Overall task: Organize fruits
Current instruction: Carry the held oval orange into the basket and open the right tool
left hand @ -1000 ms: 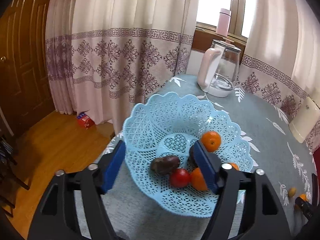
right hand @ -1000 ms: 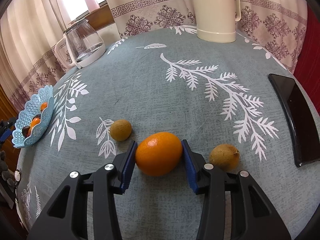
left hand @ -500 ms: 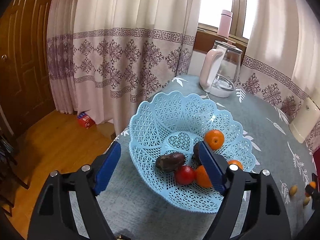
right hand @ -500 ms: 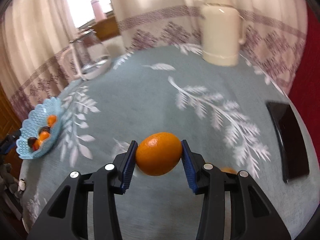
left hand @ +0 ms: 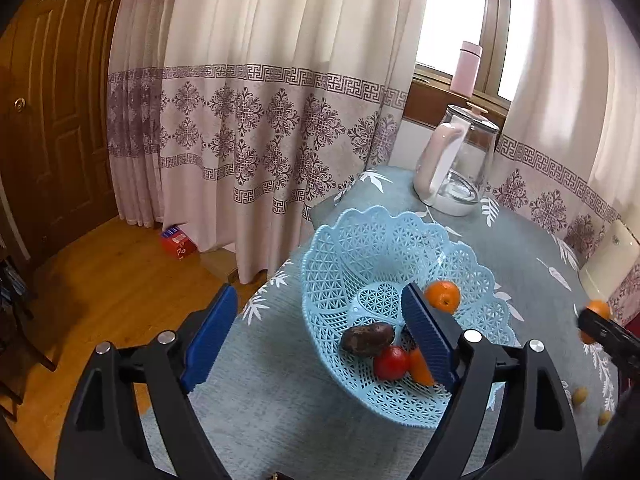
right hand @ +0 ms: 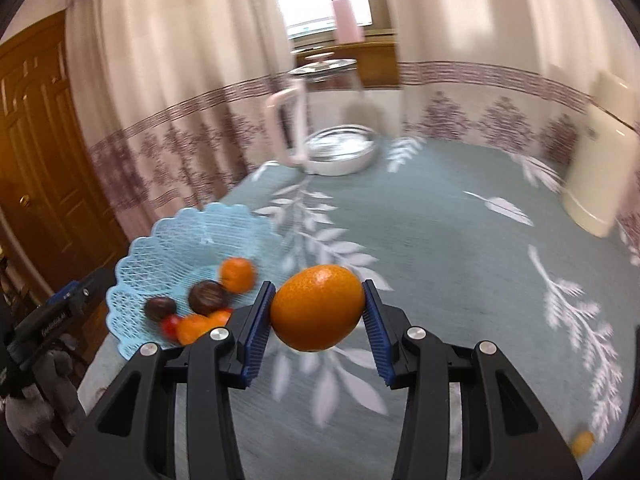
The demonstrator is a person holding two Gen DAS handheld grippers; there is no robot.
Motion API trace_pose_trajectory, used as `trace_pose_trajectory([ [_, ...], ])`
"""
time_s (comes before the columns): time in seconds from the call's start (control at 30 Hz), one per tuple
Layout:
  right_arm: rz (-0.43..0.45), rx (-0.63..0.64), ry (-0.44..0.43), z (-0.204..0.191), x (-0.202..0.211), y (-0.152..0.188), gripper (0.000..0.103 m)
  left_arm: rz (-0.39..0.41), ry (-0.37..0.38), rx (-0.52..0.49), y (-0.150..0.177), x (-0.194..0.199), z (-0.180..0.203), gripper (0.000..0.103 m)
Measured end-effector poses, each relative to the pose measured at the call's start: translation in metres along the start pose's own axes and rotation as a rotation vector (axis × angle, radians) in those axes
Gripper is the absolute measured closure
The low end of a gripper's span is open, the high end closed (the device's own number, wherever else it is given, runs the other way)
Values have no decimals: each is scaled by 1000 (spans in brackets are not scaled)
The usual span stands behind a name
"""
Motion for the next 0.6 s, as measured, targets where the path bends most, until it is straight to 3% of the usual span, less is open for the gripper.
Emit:
trace_pose_trajectory([
  [0.37, -81, 50, -28, -48, -56, -16, 58, -3, 2, 29, -3, 0, -6, 16],
  [0.6, -74, 48, -47, -56, -56, -18, 58, -1, 5, 40, -5, 1, -10, 15],
])
Point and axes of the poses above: each gripper's, at about its wrist camera, not at the fingertips, and x roughly against the way its jaws point, z to its right, y to its underside, the point moved 8 cm from there along -x, roughly the way its jaws point, and after that the axes turned 8 degrees about -z, right-handed, at the moved point
